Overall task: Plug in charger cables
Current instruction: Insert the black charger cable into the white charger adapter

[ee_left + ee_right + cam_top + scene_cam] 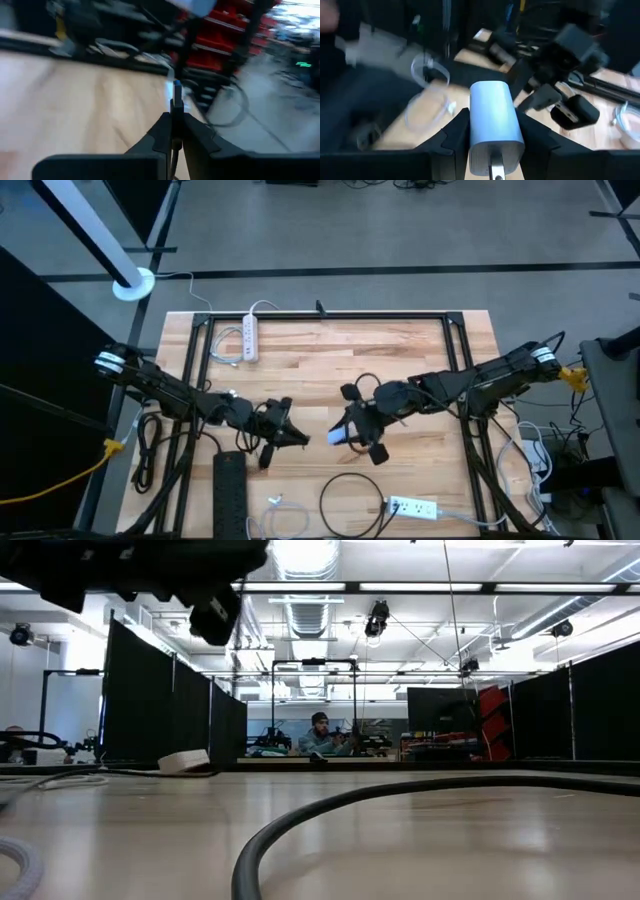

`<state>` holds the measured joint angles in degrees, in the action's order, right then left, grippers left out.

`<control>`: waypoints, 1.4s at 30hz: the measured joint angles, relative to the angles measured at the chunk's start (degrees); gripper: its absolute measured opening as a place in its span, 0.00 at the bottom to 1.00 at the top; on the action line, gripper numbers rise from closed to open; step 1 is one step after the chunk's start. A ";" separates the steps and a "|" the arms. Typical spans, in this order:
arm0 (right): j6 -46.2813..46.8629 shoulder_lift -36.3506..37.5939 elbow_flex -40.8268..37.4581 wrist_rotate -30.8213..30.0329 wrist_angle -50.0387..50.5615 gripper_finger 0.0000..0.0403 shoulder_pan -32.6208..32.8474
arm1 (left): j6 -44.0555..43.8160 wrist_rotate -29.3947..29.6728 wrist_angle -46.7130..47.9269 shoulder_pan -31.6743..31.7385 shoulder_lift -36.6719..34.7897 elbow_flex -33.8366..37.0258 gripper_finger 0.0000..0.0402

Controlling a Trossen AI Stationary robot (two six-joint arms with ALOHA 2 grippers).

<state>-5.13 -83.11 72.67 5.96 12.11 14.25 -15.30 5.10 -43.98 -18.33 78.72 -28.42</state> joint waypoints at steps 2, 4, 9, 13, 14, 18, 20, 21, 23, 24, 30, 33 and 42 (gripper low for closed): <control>5.53 0.00 1.33 -0.01 -0.06 0.29 -0.69 | 2.30 6.64 -0.09 -0.50 0.00 -0.06 0.05; 9.73 0.04 2.57 0.23 0.10 0.29 -1.23 | 3.84 13.26 -0.02 -1.14 0.00 -0.52 0.05; 13.19 0.07 5.61 0.58 3.77 0.29 -1.77 | 11.83 25.40 -0.13 -3.42 0.00 -2.29 0.05; 11.85 -0.01 5.74 0.46 6.23 0.29 -1.91 | 19.42 28.94 -0.15 -5.13 0.00 -3.51 0.05; 10.41 -0.25 5.74 0.24 6.75 0.29 -1.91 | 20.36 28.95 -0.04 -5.37 0.00 -3.52 0.05; 1.53 -1.32 5.72 -2.82 11.26 0.29 -0.92 | 17.81 24.81 2.57 -5.30 0.00 -3.26 0.05; -2.38 -2.21 5.72 -9.04 14.60 0.29 0.10 | 12.98 18.31 5.54 -4.28 0.02 -2.99 0.05; -4.61 -2.96 5.70 -11.78 16.58 0.29 0.30 | 10.66 14.36 6.52 -3.72 0.02 -2.90 0.05; -9.09 -4.81 5.69 -15.27 18.42 0.29 0.85 | 8.60 6.55 6.93 -3.10 0.02 -2.79 0.05; -11.23 -5.91 5.69 -15.90 19.19 0.29 0.96 | 8.66 4.10 6.99 -3.11 0.03 -2.60 0.05; -18.54 -11.86 5.69 -16.49 18.44 0.29 2.64 | 15.55 -4.62 6.75 -3.14 0.99 -2.36 0.05; -19.55 -13.09 5.69 -16.96 18.17 0.29 3.21 | 16.48 -7.42 6.49 -3.22 1.79 -2.19 0.05; -15.27 -13.22 5.69 -17.01 17.16 0.29 3.87 | 16.14 -2.08 5.07 -2.28 5.29 -2.01 0.05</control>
<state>-20.41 -96.33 78.37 -11.05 29.26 18.12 0.84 3.02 -38.91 -20.61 84.01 -30.44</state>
